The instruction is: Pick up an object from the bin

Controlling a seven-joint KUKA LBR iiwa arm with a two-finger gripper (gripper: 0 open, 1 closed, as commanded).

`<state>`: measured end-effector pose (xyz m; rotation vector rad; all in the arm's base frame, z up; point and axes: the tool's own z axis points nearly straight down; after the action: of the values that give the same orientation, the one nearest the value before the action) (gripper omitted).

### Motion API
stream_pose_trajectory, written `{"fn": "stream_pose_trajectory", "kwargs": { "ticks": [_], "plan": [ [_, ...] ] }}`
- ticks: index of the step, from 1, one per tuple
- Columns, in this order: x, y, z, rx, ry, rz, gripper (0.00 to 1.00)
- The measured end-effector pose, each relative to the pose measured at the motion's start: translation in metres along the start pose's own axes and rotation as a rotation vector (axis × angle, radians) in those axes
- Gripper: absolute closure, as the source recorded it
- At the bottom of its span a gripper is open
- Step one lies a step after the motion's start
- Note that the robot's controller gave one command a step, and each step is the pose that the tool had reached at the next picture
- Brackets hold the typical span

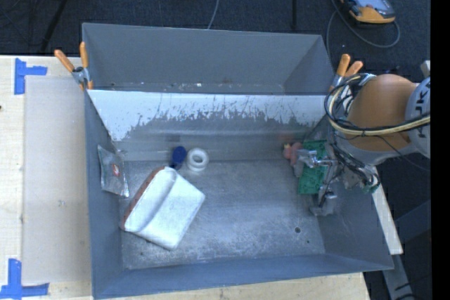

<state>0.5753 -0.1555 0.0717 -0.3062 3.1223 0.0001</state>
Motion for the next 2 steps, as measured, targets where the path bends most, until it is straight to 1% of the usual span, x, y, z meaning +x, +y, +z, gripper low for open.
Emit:
{"fn": "stream_pose_trajectory", "kwargs": {
  "ticks": [1,2],
  "plan": [
    [-0.0176,-0.0072,0.0026,-0.001,0.011,-0.034,0.0],
    [-0.0172,-0.0072,0.0026,-0.002,0.011,-0.047,0.0]
  ]
}}
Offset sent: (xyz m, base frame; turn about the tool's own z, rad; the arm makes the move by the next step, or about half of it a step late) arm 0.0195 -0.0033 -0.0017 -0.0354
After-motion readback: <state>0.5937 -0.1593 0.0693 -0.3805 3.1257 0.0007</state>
